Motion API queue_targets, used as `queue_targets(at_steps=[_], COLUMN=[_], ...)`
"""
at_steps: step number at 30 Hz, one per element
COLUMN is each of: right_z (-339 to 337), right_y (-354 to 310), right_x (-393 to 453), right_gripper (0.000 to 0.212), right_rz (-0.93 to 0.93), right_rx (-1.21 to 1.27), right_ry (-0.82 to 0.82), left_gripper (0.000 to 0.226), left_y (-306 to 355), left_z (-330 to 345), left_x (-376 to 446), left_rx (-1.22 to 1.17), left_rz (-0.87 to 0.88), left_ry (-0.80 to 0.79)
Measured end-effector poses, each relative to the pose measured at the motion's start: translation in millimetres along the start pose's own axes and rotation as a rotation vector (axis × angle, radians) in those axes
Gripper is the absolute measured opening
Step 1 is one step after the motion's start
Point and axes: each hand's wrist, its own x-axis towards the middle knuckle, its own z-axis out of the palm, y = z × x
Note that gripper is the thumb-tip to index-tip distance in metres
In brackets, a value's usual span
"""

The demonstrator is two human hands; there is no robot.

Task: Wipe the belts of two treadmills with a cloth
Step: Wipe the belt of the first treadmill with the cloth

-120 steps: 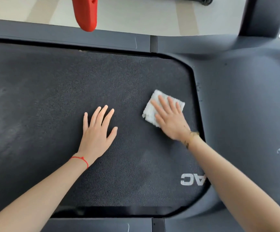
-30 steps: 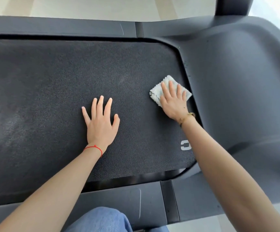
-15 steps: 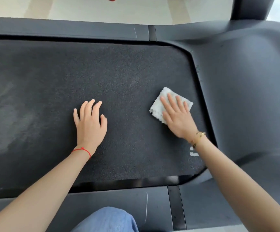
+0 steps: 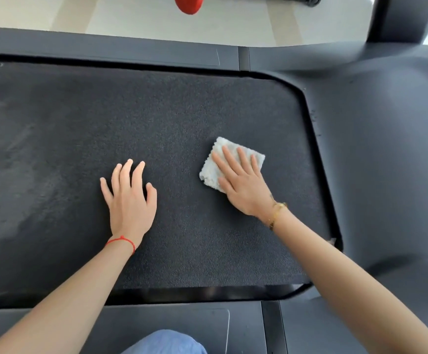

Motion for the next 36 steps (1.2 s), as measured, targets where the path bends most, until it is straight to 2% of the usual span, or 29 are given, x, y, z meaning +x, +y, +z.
queue_targets(at_steps=[3, 7, 10, 13, 16, 19, 21, 25, 29, 32, 36], right_z=[-10.2, -36.0, -45.7, -34.9, -17.0, -12.6, -22.7, -54.9, -63.8, -54.8, -41.0], right_y=[31.6, 77.7, 75.4, 36.3, -6.5, -8.8, 16.2, 78.4, 78.9, 52.1, 2.8], right_x=[2.4, 56.3, 99.7, 121.8, 112.2, 93.4, 99.8, 139.9, 181.8, 201.0, 198.7], right_gripper=[0.054, 0.056, 0.058, 0.058, 0.056, 0.054, 0.054, 0.054, 0.057, 0.058, 0.056], right_rz=[0.040, 0.334, 0.499, 0.374, 0.081, -0.143, -0.124, 0.229, 0.404, 0.354, 0.089], right_rx=[-0.008, -0.033, 0.061, -0.005, -0.092, -0.109, -0.146, -0.086, 0.005, -0.001, -0.061], right_ry=[0.001, 0.053, 0.033, 0.006, -0.031, -0.095, -0.080, -0.010, -0.046, -0.029, -0.068], left_gripper=[0.050, 0.051, 0.051, 0.050, 0.050, 0.054, 0.054, 0.054, 0.053, 0.053, 0.052], left_y=[0.5, 1.0, 0.5, 0.5, 2.0, 2.5, 1.9, 1.2, 1.6, 2.0, 3.5], left_z=[0.1, 3.1, 5.1, 5.0, 4.4, 4.1, 4.6, 5.7, 4.8, 3.0, 1.2], left_x=[0.2, 0.7, 1.6, 2.3, 2.4, 3.0, 3.9, 4.3, 5.7, 5.7, 6.3], left_rx=[0.016, 0.031, 0.050, 0.056, 0.058, 0.062, 0.060, 0.052, 0.056, 0.053, 0.054], left_rz=[-0.001, -0.005, -0.001, -0.003, -0.008, -0.008, -0.014, -0.027, -0.029, -0.033, -0.034], left_ry=[-0.003, 0.006, 0.018, 0.020, 0.025, 0.023, 0.028, 0.036, 0.029, 0.032, 0.023])
